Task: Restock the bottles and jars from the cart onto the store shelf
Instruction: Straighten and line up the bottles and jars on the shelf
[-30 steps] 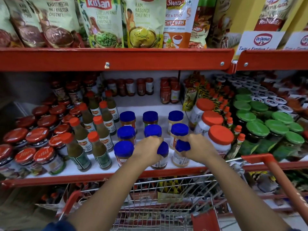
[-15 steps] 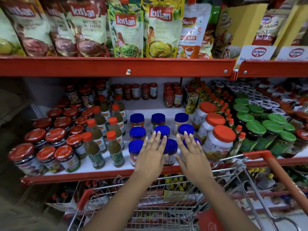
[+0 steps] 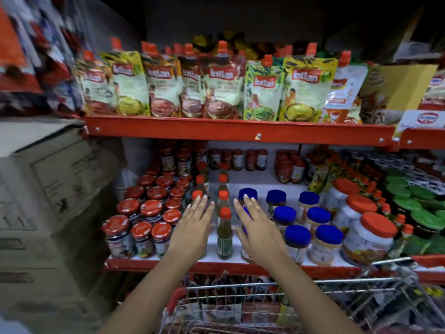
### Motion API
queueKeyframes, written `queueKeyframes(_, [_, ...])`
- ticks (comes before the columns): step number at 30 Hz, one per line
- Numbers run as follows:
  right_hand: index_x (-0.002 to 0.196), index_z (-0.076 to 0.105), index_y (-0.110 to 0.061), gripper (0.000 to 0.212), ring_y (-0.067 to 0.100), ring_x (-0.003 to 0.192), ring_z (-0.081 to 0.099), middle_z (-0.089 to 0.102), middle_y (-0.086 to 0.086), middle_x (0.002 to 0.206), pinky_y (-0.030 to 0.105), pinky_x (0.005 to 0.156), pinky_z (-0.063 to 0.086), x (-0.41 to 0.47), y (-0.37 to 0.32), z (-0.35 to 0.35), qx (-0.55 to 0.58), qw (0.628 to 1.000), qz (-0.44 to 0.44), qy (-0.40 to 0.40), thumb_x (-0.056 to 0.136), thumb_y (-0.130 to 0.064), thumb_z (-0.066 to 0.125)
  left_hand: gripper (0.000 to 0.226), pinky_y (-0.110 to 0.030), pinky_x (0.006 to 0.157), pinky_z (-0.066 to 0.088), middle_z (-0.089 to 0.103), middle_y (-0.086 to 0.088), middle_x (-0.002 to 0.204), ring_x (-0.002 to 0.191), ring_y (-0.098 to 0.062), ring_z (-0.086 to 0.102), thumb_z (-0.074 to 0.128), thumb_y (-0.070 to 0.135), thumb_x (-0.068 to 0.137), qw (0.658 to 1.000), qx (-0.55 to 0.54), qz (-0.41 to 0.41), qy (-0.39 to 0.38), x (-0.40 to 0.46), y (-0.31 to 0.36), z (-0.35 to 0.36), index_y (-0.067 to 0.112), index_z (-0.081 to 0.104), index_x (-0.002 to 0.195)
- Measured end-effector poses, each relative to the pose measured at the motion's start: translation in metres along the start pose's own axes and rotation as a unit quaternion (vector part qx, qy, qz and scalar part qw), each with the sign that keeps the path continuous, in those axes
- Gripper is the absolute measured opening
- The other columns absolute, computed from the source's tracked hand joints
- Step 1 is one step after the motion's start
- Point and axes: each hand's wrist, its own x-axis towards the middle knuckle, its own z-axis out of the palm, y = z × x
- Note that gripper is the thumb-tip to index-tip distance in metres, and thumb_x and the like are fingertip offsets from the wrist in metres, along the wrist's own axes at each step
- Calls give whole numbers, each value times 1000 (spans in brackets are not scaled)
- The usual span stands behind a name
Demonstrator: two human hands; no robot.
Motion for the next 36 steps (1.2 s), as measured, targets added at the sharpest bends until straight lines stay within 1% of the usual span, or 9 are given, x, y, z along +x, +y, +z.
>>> queueKeyframes(2, [153, 17, -21, 59, 20, 150, 11, 13, 3, 163, 39, 109, 40, 17, -9, -3, 2, 997, 14, -73, 101, -36, 39, 53, -34, 118, 23, 9, -5, 161, 148, -21, 7, 40, 15, 101, 999, -29, 2, -27, 5, -15, -3, 16, 21, 150])
queueKeyframes(4, [153, 19, -21, 57, 22, 147, 21, 19, 3, 161, 41, 103, 46, 32, -14, -4, -15, 993, 17, -118, 101, -31, 41, 53, -38, 110, 37, 16, -2, 160, 146, -20, 16, 44, 4, 97, 997, -52, -4, -52, 10, -28, -6, 20, 31, 146])
queueKeyframes(8, [143, 42, -19, 47, 33, 123, 51, 46, 9, 146, 47, 85, 53, 53, -12, -3, -31, 986, -21, -164, 97, -12, 49, 55, -45, 94, 48, 47, -9, 143, 124, -29, 50, 41, -10, 87, 990, -102, -2, -98, 21, -42, -18, 17, 51, 134])
queueKeyframes(11, [128, 57, -14, 42, 36, 104, 60, 61, 15, 127, 48, 75, 55, 62, -12, -7, -44, 985, -42, -164, 91, 4, 50, 55, -46, 87, 50, 59, -14, 125, 105, -32, 59, 38, -14, 81, 988, -118, 7, -99, 31, -48, -21, 12, 61, 124])
queueKeyframes(13, [120, 61, -10, 38, 37, 97, 61, 63, 18, 118, 50, 74, 56, 66, -13, -8, -52, 983, -45, -170, 88, 7, 48, 49, -43, 85, 51, 62, -11, 114, 104, -32, 60, 41, -12, 83, 986, -132, 1, -99, 37, -53, -18, 13, 65, 118])
queueKeyframes(19, [122, 60, -15, 33, 35, 108, 58, 59, 14, 124, 46, 82, 54, 74, -17, -11, -37, 981, -41, -188, 91, -7, 55, 30, -44, 80, 52, 60, -15, 118, 104, -34, 59, 49, 8, 94, 991, -84, -8, -106, 43, -53, -21, 18, 65, 117])
queueKeyframes(24, [114, 61, -10, 25, 30, 100, 59, 59, 12, 117, 43, 78, 54, 73, -22, -5, -23, 988, -10, -152, 91, -19, 58, 24, -40, 78, 50, 57, -12, 113, 104, -33, 59, 54, 19, 94, 992, -60, -49, -97, 46, -50, -20, 20, 65, 114])
queueKeyframes(31, [106, 61, -6, 36, 30, 92, 60, 62, 13, 105, 37, 65, 48, 74, -31, 5, -60, 992, 23, -105, 89, -39, 61, 30, -36, 70, 44, 58, -11, 110, 100, -31, 60, 57, 36, 91, 993, -25, -87, -76, 44, -38, -21, 14, 65, 110])
queueKeyframes(36, [113, 57, -9, 34, 32, 96, 61, 61, 11, 109, 37, 67, 47, 74, -31, 2, -51, 991, 15, -120, 91, -35, 60, 24, -40, 74, 50, 57, -10, 119, 103, -34, 59, 56, 25, 93, 993, -51, -55, -92, 38, -41, -19, 13, 60, 113])
